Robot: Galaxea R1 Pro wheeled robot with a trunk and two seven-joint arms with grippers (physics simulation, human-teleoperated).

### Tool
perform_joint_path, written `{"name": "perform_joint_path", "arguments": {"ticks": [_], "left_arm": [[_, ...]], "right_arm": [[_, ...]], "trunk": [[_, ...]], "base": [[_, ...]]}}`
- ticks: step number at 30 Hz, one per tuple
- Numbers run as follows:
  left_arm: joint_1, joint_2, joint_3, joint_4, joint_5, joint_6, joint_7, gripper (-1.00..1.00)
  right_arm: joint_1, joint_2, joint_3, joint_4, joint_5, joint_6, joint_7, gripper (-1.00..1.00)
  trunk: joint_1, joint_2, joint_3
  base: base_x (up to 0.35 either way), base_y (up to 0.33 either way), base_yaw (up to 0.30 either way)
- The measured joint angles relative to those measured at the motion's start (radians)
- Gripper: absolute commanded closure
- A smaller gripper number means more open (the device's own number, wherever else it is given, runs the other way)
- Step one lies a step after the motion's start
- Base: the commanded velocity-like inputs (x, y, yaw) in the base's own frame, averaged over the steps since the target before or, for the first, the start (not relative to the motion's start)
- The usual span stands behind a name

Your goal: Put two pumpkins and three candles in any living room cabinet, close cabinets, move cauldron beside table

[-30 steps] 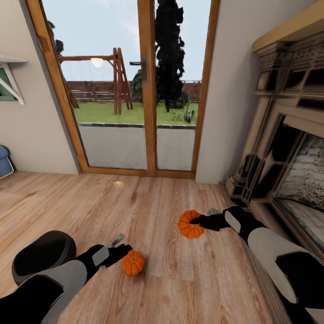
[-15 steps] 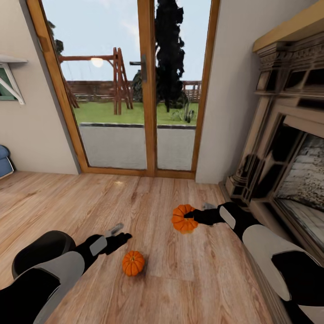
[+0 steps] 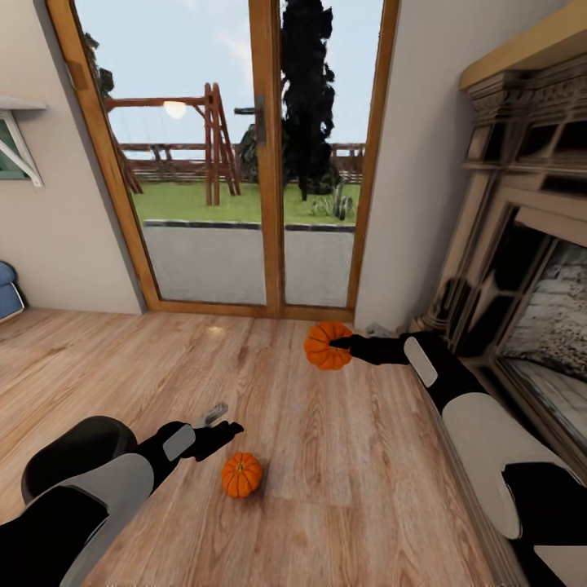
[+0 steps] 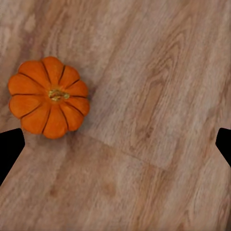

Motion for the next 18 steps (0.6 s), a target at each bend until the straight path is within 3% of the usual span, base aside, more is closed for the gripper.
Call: {"name": "perform_joint_path", "arguments": {"ticks": [10,18], "left_arm": [[0.000,0.003,0.000,-0.001,0.000,0.033,-0.002,-1.00],[-0.001,0.005,0.000,-0.001,0.000,0.043,-0.012,-1.00]], "right_arm": [[0.000,0.004,0.003,-0.006,-0.001,0.003,-0.002,1.00],[0.003,0.022,0.009,-0.005,0.001,0.000,0.003,1.00]], "trunk": [[0.005,-0.002,-0.039],[0.008,-0.004,-0.070]], "base": [[0.000,0.000,0.000],[0.000,0.000,0.000]]}}
